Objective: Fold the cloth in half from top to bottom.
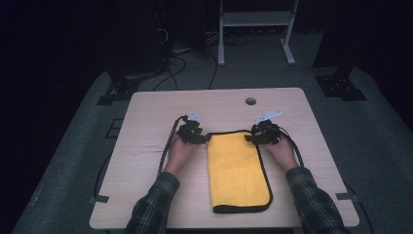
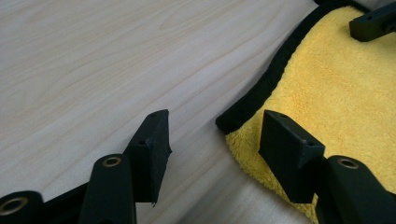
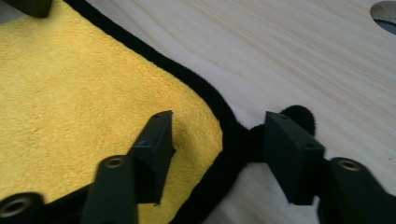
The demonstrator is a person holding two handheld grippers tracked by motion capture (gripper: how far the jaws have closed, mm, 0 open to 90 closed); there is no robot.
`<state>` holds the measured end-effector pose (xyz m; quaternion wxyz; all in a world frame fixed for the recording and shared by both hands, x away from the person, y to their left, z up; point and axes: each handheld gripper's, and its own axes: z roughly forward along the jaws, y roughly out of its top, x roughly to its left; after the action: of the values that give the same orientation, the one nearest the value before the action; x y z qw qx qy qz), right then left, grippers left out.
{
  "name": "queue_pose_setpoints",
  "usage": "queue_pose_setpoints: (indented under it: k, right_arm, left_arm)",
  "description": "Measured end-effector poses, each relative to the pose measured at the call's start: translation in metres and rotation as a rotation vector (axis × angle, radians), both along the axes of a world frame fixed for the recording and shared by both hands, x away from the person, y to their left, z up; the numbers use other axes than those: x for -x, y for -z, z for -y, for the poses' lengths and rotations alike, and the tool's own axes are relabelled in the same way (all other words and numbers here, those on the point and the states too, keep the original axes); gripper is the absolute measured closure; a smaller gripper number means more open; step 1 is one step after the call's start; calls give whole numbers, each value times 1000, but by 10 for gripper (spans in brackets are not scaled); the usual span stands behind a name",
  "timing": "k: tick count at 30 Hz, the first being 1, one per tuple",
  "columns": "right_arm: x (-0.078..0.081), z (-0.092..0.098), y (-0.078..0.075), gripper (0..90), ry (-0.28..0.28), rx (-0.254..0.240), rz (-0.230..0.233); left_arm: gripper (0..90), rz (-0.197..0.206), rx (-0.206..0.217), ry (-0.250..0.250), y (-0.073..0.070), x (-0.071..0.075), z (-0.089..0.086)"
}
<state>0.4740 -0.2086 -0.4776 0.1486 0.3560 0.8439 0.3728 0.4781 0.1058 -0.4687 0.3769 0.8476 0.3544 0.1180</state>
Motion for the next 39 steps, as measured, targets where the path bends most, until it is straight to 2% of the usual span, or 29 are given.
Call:
queue_pose_setpoints:
  k: [4, 7, 11, 13, 16, 18, 20, 22, 24, 27, 29, 31, 33, 36, 39]
  right_arm:
    - [5, -2, 0, 607, -23, -12, 7]
    - [6, -2, -1, 707, -32, -28, -11]
    - [7, -3, -2, 766, -34, -43, -43]
    - [7, -2, -2, 784, -34, -53, -59]
    - [8, -2, -3, 803, -40, -65, -85]
    - [7, -1, -3, 806, -38, -73, -97]
    - [6, 1, -4, 807, -28, -89, -109]
    - [5, 1, -6, 808, -23, -88, -95]
    - [4, 2, -13, 808, -18, -97, -83]
    - [2, 2, -30, 809, -14, -112, -30]
    - [2, 3, -43, 808, -17, -124, -4]
    - [2, 4, -53, 808, -25, -135, 23]
    - [6, 7, -59, 807, -36, -154, 34]
    - [14, 9, -60, 807, -64, -161, 43]
    - [25, 12, -58, 806, -96, -184, 33]
  left_arm:
    - [419, -8, -8, 8, 3, 0, 3]
    - [442, -7, -11, 16, 3, 1, 4]
    - [503, 0, -10, 35, 3, 2, 5]
    - [565, -3, -3, 54, 3, 3, 7]
    - [746, -29, 8, 82, 3, 4, 9]
    - [798, -33, 5, 87, 2, 4, 9]
    - [818, -11, -12, 84, 0, 3, 9]
    - [822, 10, -4, 78, -5, 2, 9]
    - [821, 62, -10, 79, -16, 0, 9]
    - [821, 144, -13, 67, -35, -3, 9]
    - [820, 187, 9, 69, -48, -3, 8]
    - [820, 207, 31, 84, -59, -1, 6]
    - [819, 215, 71, 101, -64, 3, 4]
    - [818, 216, 84, 158, -65, 11, -2]
    - [818, 205, 119, 197, -63, 22, -8]
